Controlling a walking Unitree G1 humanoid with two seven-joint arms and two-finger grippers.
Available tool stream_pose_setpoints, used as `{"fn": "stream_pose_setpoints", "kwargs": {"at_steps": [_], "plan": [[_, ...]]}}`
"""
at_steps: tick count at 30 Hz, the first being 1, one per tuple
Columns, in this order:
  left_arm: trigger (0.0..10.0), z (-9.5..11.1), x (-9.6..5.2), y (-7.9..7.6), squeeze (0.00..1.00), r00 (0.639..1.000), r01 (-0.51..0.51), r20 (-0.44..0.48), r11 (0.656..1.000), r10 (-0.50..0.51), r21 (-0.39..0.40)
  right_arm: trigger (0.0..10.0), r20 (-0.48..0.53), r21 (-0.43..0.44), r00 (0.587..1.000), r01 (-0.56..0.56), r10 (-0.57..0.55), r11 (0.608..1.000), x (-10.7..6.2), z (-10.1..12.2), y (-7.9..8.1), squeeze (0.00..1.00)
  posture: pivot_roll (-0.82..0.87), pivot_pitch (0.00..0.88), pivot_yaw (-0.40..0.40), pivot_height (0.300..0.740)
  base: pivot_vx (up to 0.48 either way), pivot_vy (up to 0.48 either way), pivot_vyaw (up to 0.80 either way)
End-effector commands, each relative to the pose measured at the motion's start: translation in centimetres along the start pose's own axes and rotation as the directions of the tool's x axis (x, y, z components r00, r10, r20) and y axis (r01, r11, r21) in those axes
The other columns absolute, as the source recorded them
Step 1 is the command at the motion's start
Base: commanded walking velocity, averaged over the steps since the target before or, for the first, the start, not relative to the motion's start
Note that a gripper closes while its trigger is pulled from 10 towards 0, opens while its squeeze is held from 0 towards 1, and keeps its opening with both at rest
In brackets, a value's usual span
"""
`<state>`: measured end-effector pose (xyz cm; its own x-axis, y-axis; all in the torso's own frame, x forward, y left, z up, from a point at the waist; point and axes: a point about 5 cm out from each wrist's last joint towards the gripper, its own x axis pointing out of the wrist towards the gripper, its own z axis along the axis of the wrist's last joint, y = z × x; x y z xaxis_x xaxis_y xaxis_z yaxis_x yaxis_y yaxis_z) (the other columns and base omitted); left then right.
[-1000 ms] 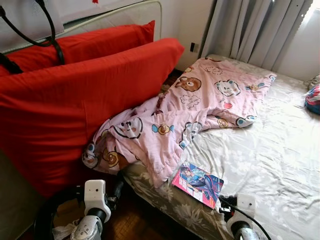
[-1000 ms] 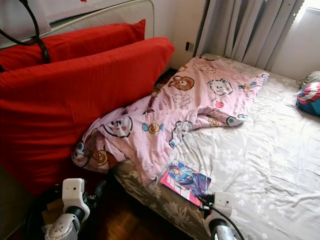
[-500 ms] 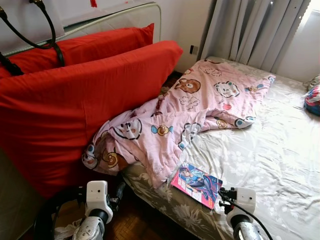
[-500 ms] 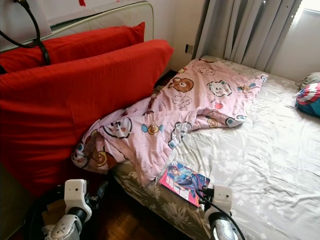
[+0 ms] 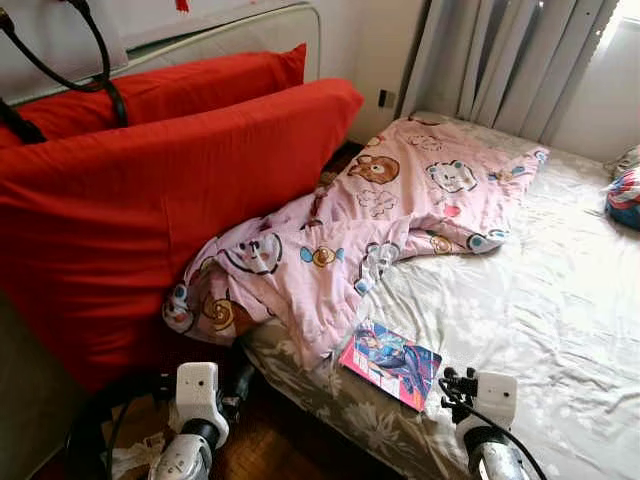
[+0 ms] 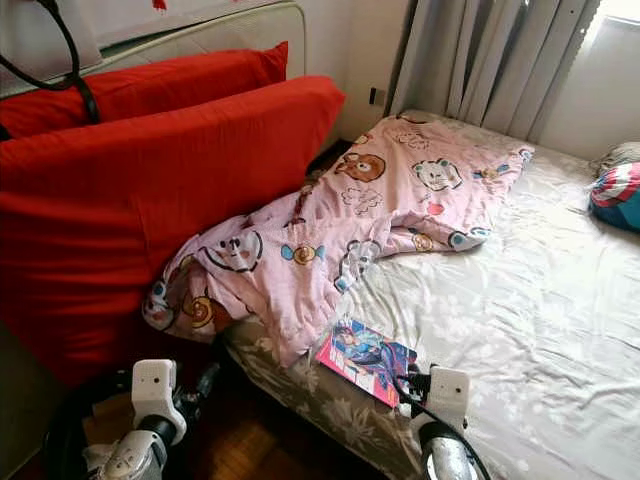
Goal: Clean up the room
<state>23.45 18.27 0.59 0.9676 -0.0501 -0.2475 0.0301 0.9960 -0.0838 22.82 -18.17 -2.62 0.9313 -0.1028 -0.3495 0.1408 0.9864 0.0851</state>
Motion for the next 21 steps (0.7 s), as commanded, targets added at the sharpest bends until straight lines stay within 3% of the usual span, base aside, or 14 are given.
{"fn": "stream_pose_setpoints", "kwargs": {"at_steps": [1,7,8,9,10,21], "plan": [[10.0,-0.17,-0.14,-0.04,0.00,1.000,-0.001,-0.010,1.000,0.001,0.002,10.0,-0.002,-0.023,1.000,-0.008,0.008,1.000,-0.03,0.14,0.00,0.00,-0.05,0.081,-0.076,0.660,0.000,0.000,0.00],[10.0,-0.17,-0.11,-0.07,0.00,1.000,-0.001,-0.011,1.000,0.001,0.000,10.0,0.016,0.001,1.000,-0.007,0.007,1.000,-0.18,0.43,0.07,0.00,-0.05,0.084,-0.077,0.660,0.000,0.000,0.00],[10.0,-0.17,-0.12,-0.09,0.00,1.000,-0.001,-0.012,1.000,0.001,0.000,10.0,0.017,0.009,1.000,-0.013,0.013,1.000,-0.20,0.50,0.10,0.58,-0.05,0.084,-0.077,0.660,0.000,0.000,0.00],[10.0,-0.17,-0.12,-0.09,0.00,1.000,-0.001,-0.012,1.000,0.001,0.000,10.0,0.017,0.009,1.000,-0.013,0.013,1.000,-0.20,0.50,0.10,0.58,-0.05,0.084,-0.077,0.660,0.000,0.000,0.00],[10.0,-0.18,-0.13,-0.11,0.00,1.000,-0.001,-0.013,1.000,0.001,-0.001,10.0,0.018,0.015,1.000,-0.015,0.015,1.000,-0.24,0.54,0.12,1.00,-0.05,0.084,-0.077,0.660,0.000,0.000,0.00],[10.0,-0.24,-0.15,-0.20,0.00,1.000,0.001,-0.019,1.000,-0.001,-0.005,10.0,-0.002,0.018,1.000,-0.028,0.028,0.999,-0.37,0.24,0.29,1.00,-0.05,0.087,-0.079,0.660,0.000,0.000,0.00]]}}
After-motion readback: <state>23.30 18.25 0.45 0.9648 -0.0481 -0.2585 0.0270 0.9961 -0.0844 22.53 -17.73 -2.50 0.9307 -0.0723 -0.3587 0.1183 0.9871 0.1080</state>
